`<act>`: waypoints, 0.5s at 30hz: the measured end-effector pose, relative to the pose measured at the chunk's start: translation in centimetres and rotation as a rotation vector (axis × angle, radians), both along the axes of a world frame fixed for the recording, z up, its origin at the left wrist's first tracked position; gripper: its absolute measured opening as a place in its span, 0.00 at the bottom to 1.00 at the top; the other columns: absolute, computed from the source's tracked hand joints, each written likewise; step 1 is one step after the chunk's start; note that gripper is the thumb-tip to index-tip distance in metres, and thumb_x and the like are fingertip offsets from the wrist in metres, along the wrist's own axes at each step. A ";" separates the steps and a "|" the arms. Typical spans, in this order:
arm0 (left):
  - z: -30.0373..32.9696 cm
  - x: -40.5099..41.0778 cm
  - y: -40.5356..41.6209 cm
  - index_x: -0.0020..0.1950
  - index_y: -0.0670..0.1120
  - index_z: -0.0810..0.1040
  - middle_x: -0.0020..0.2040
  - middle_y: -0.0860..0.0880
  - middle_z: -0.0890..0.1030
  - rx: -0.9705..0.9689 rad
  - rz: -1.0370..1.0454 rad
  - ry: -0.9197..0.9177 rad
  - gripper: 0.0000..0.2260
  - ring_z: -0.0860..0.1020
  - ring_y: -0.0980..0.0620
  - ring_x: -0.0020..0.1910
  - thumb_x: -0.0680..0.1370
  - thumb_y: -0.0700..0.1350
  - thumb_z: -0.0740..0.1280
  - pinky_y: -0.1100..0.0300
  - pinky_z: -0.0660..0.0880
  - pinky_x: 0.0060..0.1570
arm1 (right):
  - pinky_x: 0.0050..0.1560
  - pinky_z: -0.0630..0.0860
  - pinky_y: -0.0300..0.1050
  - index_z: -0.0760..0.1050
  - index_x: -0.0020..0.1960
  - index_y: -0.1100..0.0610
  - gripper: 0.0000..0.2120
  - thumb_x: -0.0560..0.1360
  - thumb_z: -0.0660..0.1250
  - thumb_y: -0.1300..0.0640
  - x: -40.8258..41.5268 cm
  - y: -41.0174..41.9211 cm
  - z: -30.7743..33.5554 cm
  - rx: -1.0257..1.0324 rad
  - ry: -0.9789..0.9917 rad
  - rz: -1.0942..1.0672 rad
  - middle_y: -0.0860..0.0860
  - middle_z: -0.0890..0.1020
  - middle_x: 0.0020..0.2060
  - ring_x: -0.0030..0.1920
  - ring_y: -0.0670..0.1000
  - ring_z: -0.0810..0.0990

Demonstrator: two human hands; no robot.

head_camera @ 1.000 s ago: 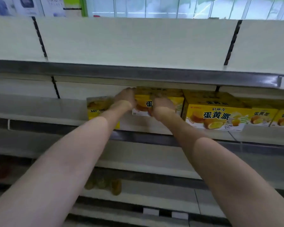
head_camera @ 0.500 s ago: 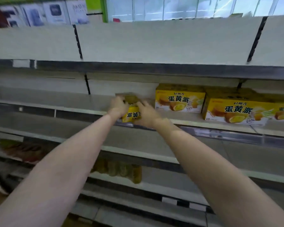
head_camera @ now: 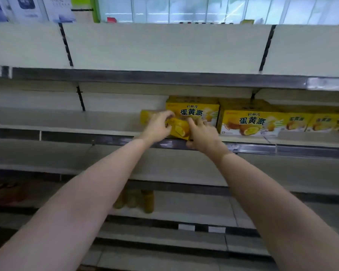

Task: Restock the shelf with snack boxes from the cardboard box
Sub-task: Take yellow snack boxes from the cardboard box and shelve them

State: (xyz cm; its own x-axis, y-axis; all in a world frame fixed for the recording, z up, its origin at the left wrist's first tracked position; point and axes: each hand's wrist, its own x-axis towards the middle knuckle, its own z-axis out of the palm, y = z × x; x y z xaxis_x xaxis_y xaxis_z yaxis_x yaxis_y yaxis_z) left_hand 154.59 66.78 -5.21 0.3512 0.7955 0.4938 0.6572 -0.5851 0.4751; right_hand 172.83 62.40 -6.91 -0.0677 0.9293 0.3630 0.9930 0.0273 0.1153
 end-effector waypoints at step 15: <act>1.3 4.3 3.6 0.74 0.55 0.69 0.73 0.46 0.72 0.040 0.147 0.269 0.25 0.71 0.43 0.70 0.78 0.45 0.70 0.48 0.67 0.70 | 0.60 0.76 0.57 0.62 0.73 0.56 0.27 0.75 0.62 0.59 6.5 -0.7 4.7 -0.123 0.679 -0.135 0.57 0.77 0.59 0.58 0.61 0.77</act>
State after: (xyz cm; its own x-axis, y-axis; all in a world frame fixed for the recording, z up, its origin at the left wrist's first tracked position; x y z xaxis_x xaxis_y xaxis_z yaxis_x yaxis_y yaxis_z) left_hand 158.92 70.36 -3.86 0.3559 0.8292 0.4310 0.8352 -0.4891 0.2513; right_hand 179.35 61.72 -2.22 0.2558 0.9506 0.1759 0.8399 -0.1284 -0.5273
